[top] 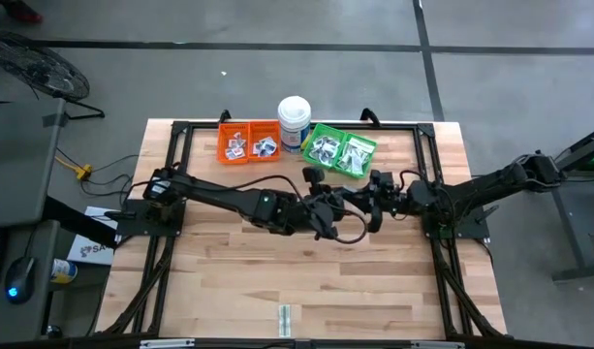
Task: Pick & Place First Aid Supplies
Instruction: Put the black towelette pack into the left green bin
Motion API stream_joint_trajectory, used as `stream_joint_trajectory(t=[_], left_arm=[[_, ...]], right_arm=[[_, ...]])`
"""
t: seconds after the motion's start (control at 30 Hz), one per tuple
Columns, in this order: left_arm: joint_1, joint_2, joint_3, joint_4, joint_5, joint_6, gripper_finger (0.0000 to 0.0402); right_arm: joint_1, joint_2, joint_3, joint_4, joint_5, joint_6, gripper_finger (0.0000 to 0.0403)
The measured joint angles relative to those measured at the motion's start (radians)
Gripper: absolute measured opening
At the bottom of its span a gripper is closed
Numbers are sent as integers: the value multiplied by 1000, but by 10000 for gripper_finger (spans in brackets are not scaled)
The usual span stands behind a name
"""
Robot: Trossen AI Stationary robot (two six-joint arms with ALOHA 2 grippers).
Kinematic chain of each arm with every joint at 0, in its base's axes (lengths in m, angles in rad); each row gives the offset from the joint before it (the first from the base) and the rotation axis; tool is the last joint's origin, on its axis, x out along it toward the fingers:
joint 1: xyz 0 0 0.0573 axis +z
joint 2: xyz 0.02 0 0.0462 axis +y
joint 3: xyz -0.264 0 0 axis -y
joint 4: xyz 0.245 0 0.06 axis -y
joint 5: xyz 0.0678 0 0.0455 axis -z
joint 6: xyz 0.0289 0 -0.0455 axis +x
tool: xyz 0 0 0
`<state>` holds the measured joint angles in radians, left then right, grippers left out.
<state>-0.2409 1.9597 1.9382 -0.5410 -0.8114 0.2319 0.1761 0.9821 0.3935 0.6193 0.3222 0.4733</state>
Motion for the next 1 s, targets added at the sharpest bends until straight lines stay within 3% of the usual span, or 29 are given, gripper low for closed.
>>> stream_joint_trajectory(t=[0.2,0.47,0.63,0.77,1.0], left_arm=[[-2,-78,1,-77,38,9,140],[21,-170,-72,-170,54,45,151],[55,-241,-241,-89,115,16,151],[86,-325,-432,90,196,-3,151],[156,-492,-742,376,359,-19,151]], right_arm=[[-35,0,41,-160,-5,49,1],[-173,0,263,-599,-76,-51,1],[-301,3,380,-827,-116,-135,0],[-422,39,462,-932,-203,-183,0],[-587,223,598,-1024,-373,-253,0]])
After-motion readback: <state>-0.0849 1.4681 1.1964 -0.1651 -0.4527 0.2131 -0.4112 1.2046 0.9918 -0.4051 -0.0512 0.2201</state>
